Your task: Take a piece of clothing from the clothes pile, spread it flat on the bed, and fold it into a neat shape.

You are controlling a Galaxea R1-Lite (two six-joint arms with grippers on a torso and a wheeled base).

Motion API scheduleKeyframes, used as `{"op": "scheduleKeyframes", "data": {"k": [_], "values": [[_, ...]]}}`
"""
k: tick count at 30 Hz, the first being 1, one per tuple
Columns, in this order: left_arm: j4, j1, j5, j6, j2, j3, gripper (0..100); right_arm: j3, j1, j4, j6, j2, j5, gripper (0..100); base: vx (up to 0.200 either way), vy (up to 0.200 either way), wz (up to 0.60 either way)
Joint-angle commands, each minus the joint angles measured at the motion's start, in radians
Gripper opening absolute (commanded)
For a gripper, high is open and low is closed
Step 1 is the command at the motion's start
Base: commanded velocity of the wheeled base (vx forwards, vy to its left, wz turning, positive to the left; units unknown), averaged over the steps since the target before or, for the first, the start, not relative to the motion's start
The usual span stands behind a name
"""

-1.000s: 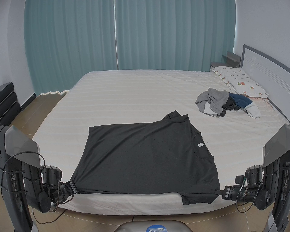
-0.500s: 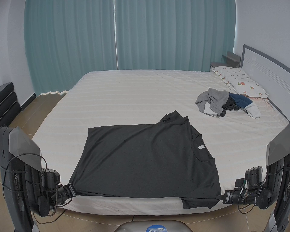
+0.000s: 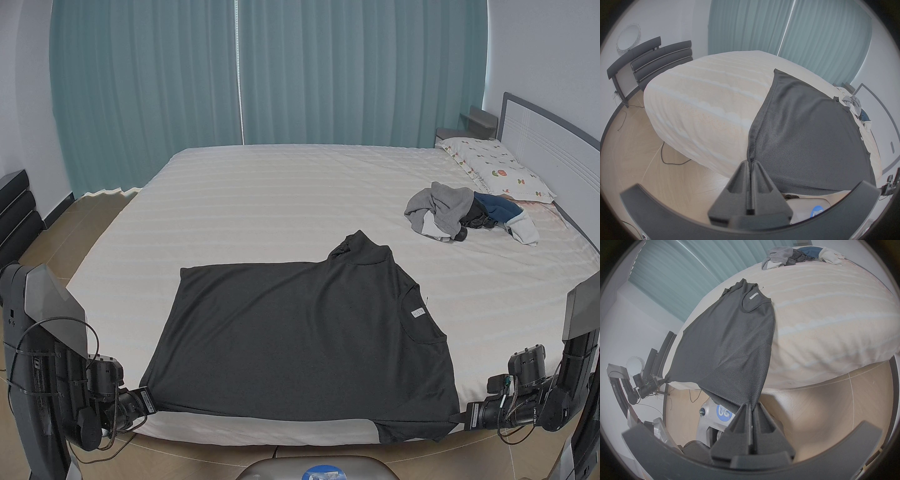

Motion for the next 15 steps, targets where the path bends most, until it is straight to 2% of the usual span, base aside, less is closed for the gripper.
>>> {"op": "scheduleKeyframes", "data": {"k": [1, 6, 15], "values": [[-0.014, 0.002, 0.011, 0.002, 0.008, 0.015, 0, 0.017, 0.010, 0.015, -0.004, -0.032, -0.005, 0, 0.000, 0.000, 0.00], [-0.005, 0.005, 0.056, 0.030, 0.008, 0.015, 0, 0.017, 0.012, 0.041, -0.031, -0.031, -0.055, 0, 0.000, 0.000, 0.00], [0.027, 0.004, 0.083, 0.035, 0.005, 0.015, 0, 0.017, 0.012, 0.047, -0.033, -0.032, -0.078, 0, 0.000, 0.000, 0.00]]}}
